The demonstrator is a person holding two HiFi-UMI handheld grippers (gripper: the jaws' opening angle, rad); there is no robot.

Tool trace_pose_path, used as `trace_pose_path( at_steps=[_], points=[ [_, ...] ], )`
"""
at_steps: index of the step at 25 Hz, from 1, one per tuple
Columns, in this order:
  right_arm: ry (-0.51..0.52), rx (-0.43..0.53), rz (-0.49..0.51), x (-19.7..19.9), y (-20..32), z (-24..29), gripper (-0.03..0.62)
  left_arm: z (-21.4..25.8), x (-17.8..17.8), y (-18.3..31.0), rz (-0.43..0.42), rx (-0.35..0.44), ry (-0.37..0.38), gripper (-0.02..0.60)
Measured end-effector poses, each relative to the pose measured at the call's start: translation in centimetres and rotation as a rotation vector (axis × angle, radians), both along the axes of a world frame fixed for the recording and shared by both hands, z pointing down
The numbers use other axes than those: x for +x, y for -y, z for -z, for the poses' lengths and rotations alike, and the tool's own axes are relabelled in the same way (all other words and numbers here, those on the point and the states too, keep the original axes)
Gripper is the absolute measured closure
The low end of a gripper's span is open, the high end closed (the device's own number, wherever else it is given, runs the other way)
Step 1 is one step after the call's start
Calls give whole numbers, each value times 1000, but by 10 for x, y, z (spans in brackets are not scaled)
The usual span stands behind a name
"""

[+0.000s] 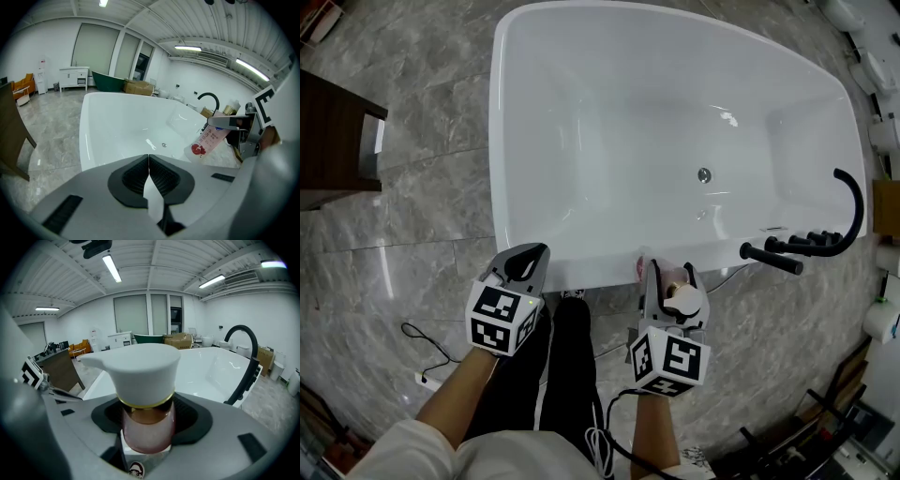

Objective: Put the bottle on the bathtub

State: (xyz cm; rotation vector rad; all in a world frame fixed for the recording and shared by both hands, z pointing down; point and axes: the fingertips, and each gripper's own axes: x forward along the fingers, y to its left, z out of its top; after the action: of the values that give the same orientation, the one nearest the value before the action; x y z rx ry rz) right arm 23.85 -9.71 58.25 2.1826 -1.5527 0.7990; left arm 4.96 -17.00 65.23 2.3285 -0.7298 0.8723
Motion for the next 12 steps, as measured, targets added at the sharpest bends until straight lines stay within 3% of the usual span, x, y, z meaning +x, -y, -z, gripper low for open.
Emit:
trace_pose_path(
  at_steps=[12],
  points=[
    [2, -4, -11, 1, -11, 3, 312, 11, 6, -2, -23, 12, -4, 565]
  ],
)
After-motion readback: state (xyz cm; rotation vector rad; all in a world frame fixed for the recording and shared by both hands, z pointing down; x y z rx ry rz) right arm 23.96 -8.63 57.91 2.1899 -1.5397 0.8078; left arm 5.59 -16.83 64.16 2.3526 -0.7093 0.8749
